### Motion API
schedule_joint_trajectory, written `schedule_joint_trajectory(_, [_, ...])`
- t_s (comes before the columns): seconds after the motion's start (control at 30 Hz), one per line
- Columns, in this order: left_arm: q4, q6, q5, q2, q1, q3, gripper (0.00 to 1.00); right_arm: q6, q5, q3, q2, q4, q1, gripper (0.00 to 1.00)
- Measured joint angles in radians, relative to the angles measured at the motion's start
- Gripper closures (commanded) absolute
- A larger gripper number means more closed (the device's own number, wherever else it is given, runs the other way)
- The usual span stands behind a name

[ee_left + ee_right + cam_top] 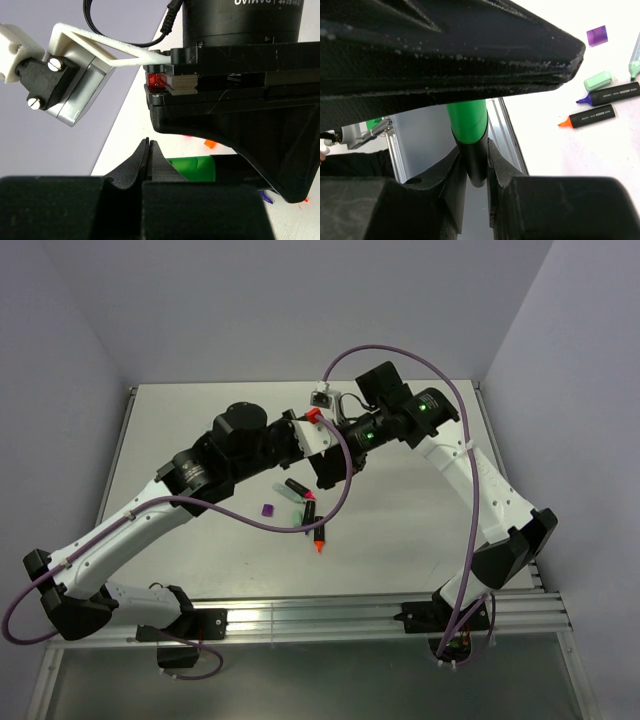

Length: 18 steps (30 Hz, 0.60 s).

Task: Insert the pens into the pen caps
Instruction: Press the pen cap onto the pen.

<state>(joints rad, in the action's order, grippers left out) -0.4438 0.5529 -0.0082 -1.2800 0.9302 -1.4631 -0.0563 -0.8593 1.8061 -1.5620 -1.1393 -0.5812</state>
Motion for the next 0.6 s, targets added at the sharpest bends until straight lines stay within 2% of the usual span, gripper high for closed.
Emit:
schedule_joint_trajectory(0.37, [0.014,-0.050,-0.002,-0.002,-0.030,-0.019,0.99,-0.014,-0.024,0.000,0.000,0.034,0.019,1.00])
schedule_joint_trajectory(0.43, [0.016,-0.097,0.038,-0.004,-0.076,-0.039,0.96,-0.016,-0.020,-0.009,0.000,0.095,0.031,1.00])
schedule_joint_trajectory(0.53, [0.018,-0.178,0.103,0.003,-0.161,-0.043,0.85,-0.015,-0.002,-0.026,0.000,0.204,0.056,1.00])
schedule_joint_trajectory(0.57, [0.002,-0.211,0.142,0.007,-0.183,-0.041,0.72,-0.012,0.011,-0.029,0.000,0.269,0.068,1.00])
schedule_joint_trajectory(0.6, [-0.017,-0.243,0.177,0.010,-0.198,-0.037,0.67,-0.012,0.021,-0.030,0.000,0.327,0.077,1.00])
